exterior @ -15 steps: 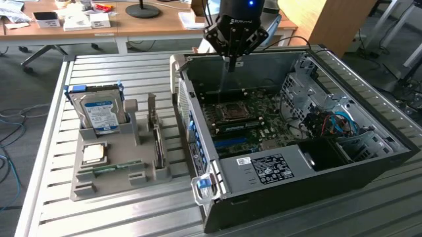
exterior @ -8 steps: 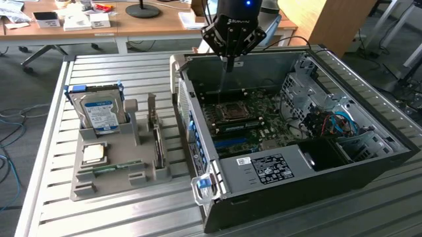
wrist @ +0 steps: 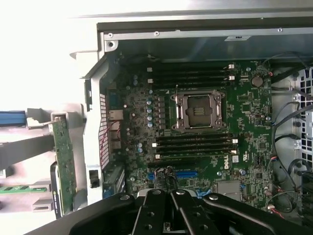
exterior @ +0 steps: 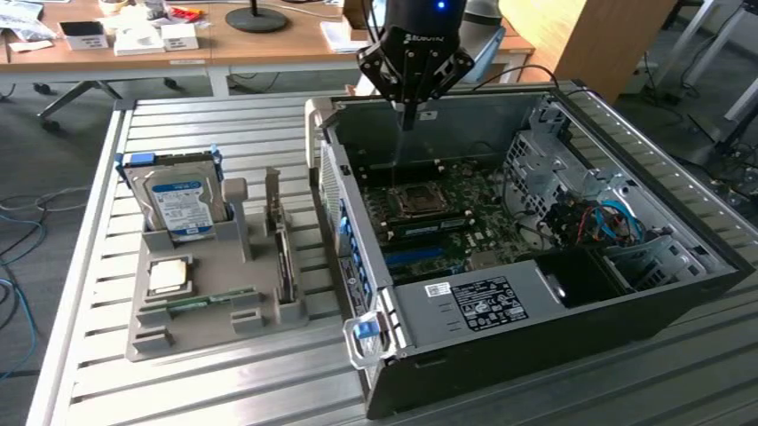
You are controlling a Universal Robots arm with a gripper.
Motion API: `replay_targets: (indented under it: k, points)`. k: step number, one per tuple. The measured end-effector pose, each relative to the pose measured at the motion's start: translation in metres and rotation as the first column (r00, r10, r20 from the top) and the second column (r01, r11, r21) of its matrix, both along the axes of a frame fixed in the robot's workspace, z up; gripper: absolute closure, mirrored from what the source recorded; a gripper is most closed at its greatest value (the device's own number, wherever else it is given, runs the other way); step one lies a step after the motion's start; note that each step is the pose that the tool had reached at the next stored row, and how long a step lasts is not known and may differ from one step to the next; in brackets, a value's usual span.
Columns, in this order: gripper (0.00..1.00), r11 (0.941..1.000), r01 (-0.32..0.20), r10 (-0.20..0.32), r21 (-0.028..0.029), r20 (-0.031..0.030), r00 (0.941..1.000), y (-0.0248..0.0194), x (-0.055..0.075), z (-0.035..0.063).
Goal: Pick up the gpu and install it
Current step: 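Reach for the gpu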
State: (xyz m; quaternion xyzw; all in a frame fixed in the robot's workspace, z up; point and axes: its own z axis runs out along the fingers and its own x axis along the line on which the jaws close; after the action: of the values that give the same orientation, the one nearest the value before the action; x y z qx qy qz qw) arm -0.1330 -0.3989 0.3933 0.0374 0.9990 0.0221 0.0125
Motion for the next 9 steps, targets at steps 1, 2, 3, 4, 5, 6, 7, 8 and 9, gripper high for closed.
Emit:
replay_targets:
  k: [1,2,3,4,5,6,7,8,9]
  points:
    - [0.89,1.0000,0.000,0.000,0.0000,0.0000,1.0000,0.0000,-0.001,0.0000]
    - [0.89,1.0000,0.000,0.000,0.0000,0.0000,1.0000,0.0000,-0.002,0.0000]
    - [0.89,1.0000,0.000,0.000,0.0000,0.0000,1.0000,0.0000,-0.003,0.0000]
    - [0.89,1.0000,0.000,0.000,0.0000,0.0000,1.0000,0.0000,-0.005,0.0000]
    - [0.89,1.0000,0.000,0.000,0.0000,0.0001,1.0000,0.0000,-0.006,0.0000]
    - [0.89,1.0000,0.000,0.000,0.0000,0.0000,1.0000,0.0000,-0.007,0.0000]
    - [0.89,1.0000,0.000,0.000,0.0000,0.0000,1.0000,0.0000,-0.008,0.0000]
    - [0.89,1.0000,0.000,0.000,0.0000,0.0000,1.0000,0.0000,-0.010,0.0000]
    - [0.89,1.0000,0.000,0.000,0.0001,0.0001,1.0000,0.0000,-0.011,-0.0001]
